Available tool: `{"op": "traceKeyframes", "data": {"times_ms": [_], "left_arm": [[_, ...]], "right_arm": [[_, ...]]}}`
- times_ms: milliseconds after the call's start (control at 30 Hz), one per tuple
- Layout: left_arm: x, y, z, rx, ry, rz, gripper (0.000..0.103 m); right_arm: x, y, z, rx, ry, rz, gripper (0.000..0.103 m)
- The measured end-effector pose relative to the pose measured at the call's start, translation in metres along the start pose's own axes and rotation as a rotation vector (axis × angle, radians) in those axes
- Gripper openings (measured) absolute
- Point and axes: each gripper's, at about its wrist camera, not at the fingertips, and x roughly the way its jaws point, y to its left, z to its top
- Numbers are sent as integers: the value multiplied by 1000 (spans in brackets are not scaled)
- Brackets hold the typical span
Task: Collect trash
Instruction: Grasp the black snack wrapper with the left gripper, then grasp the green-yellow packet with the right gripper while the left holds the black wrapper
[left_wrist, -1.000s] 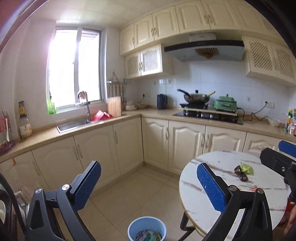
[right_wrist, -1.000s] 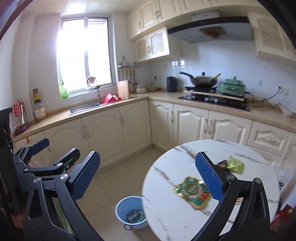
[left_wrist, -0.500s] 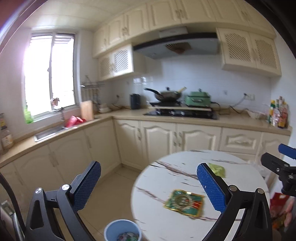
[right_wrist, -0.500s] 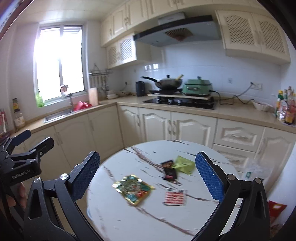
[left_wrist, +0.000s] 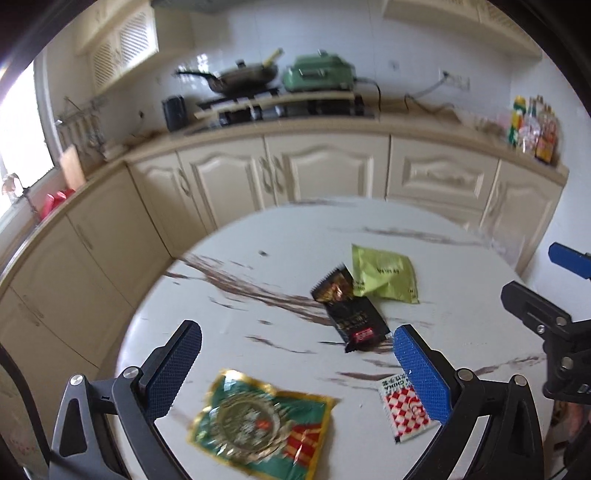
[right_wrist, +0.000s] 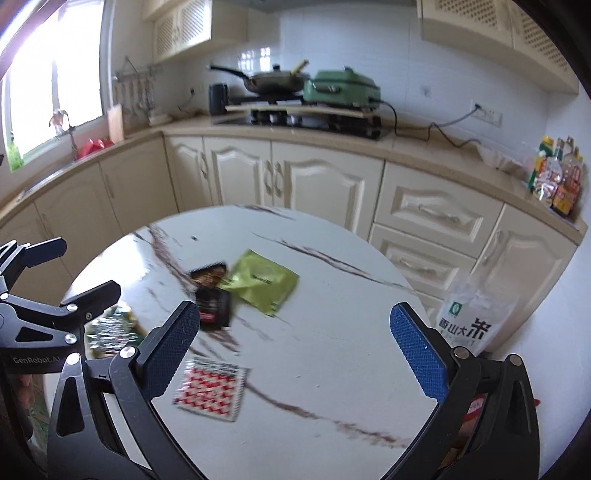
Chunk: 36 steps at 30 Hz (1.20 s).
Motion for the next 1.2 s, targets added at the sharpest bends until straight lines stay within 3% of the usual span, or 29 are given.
{"op": "traceKeyframes", "data": {"times_ms": [133, 233, 300, 400, 467, 533, 633, 767, 967, 1200], "left_arm": [[58, -12, 29, 1, 95, -47, 101], [93, -20, 45, 25, 141, -39, 99], [122, -7, 70, 7, 168, -76, 94], [143, 14, 75, -25, 198, -111, 84], [156, 13, 78, -31, 222, -131, 61], [162, 19, 77, -29, 198, -143, 56], [163, 18, 76, -7, 181, -160, 35], [166, 32, 75, -24, 182, -195, 18], [160, 51, 72, -23, 186, -224, 8], [137, 85, 67, -36, 168, -226, 6]], "right_arm": [[37, -20, -2, 41, 65, 23, 103], [57, -28, -3, 43, 96, 18, 103], [68, -30, -2, 33, 109, 11, 103], [81, -33, 0, 31, 126, 12, 103], [86, -35, 1, 26, 131, 12, 103], [92, -36, 2, 17, 137, 9, 103], [100, -34, 2, 8, 149, 31, 103], [111, -27, 4, -18, 167, 54, 103], [133, 0, 8, -109, 213, 124, 103], [158, 32, 16, -207, 248, 165, 103]]}}
